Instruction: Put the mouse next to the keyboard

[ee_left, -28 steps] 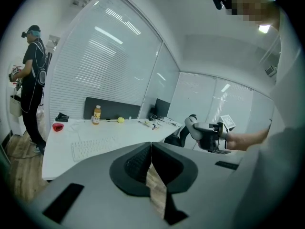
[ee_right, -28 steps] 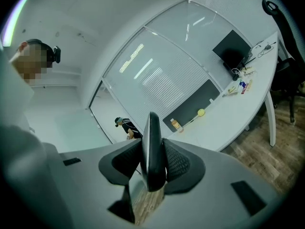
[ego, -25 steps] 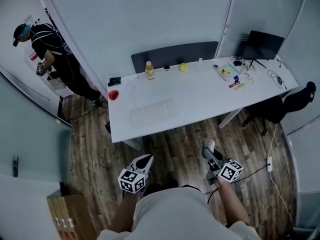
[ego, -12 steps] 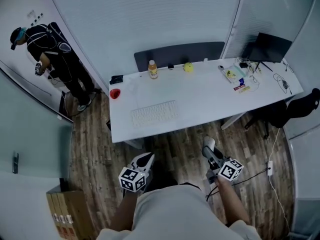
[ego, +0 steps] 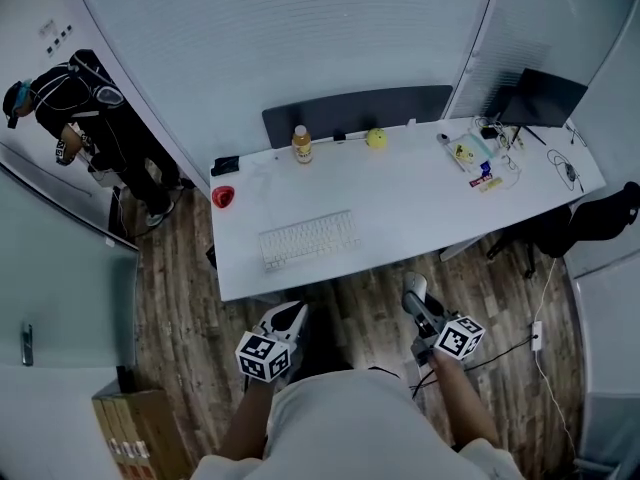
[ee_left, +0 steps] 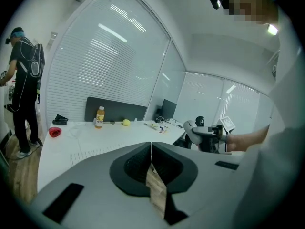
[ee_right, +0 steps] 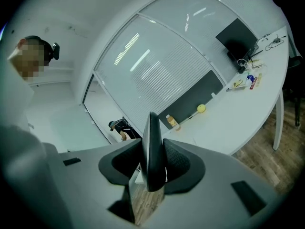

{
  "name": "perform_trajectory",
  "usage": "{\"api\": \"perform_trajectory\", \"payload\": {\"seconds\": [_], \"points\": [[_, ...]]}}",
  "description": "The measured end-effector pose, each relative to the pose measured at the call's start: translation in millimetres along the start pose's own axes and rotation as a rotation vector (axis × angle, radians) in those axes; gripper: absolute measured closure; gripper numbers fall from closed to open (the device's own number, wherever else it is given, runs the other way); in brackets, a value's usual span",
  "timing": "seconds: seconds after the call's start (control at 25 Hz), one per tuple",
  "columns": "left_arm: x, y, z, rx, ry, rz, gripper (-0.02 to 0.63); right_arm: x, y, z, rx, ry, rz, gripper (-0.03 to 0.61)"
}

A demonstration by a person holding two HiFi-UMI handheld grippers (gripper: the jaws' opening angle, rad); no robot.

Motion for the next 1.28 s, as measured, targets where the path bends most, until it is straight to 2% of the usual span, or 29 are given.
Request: {"api": "perform_trajectory", "payload": {"seconds": [0.24,0.4,0.84,1.28], "points": [[-17,32,32,0.039,0.022,-0.006,0.595,-12,-15,33,0.037,0.011,0.015,0.426],[-25,53,52,0.063,0.044,-0.004,0.595,-12,-26,59,0.082,0.055,-0.007,0.426],[-32,111,101,0.136,0.106,0.005,0.595,-10,-65,115,0.195,0.130,-0.003,0.426],[-23,123,128,0.202,0.165,-0.009,0.595,8,-107,152,0.250,0.226,0.083,0.425]]}}
Point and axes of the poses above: the fingertips, and each gripper's own axes: z forward along the fingers, y to its left, x out of its underside, the point moved 1 cm from there along -z, backward along the fingers, and after that the axes turned 7 degrees about -x, right-handed, at the moved point
